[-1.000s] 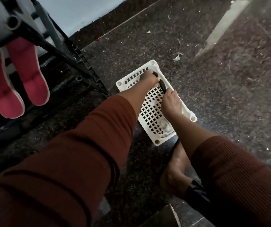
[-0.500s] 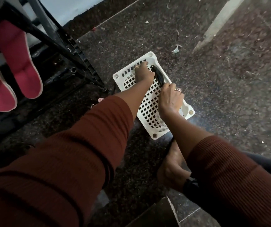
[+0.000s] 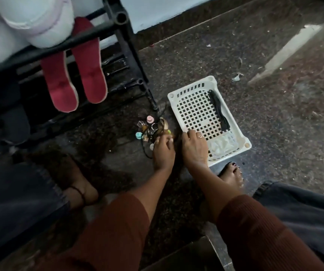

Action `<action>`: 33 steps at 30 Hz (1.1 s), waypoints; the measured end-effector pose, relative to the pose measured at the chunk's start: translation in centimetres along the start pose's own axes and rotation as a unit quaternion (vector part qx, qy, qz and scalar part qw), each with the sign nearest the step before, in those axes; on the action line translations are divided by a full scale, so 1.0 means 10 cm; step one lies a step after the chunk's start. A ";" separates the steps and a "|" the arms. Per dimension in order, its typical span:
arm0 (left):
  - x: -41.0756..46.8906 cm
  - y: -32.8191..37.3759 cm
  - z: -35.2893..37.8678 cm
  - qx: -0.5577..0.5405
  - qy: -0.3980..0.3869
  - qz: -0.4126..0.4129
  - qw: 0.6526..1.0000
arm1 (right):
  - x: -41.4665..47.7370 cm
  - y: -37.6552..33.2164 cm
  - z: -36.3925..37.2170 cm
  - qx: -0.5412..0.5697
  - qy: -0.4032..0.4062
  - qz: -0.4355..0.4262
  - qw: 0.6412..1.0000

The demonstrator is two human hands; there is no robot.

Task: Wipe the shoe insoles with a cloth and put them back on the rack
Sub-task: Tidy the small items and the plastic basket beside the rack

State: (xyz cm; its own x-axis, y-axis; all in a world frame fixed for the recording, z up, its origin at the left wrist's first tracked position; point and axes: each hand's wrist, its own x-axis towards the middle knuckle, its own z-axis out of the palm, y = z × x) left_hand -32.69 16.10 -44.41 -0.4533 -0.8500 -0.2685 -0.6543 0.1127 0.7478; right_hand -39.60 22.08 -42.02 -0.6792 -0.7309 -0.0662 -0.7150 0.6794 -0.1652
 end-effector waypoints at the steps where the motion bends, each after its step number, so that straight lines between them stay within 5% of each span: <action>1: -0.02 -0.10 -0.07 0.005 0.012 -0.003 1.000 | -0.03 -0.06 0.05 0.004 0.001 -0.006 1.000; 7: 0.14 -0.39 -0.42 0.036 0.037 -0.024 0.998 | 0.04 -0.33 0.18 0.082 -0.060 0.037 0.994; 16: 0.45 -0.33 -0.52 0.040 -0.012 -0.017 0.999 | 0.55 -0.73 0.27 0.139 -0.078 0.216 0.963; 21: 0.42 -0.29 -0.59 0.001 -0.002 -0.046 0.999 | 0.51 -0.81 0.16 0.206 -0.039 0.226 0.951; 28: 0.31 0.09 -0.89 -0.243 -0.006 -0.238 0.940 | 0.21 -0.89 -0.30 0.345 -0.086 0.188 0.916; 33: 0.10 0.41 -1.31 -0.396 -0.021 -0.194 0.897 | 0.01 -0.95 -0.78 0.379 -0.079 0.162 0.908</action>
State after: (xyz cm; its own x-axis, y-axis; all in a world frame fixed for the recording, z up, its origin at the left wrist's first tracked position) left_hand -27.89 8.90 -33.65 -0.3185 -0.7242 -0.6116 -0.1395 -0.6023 0.7859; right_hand -34.19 16.03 -32.78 -0.7580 -0.5419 -0.3631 -0.1224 0.6649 -0.7368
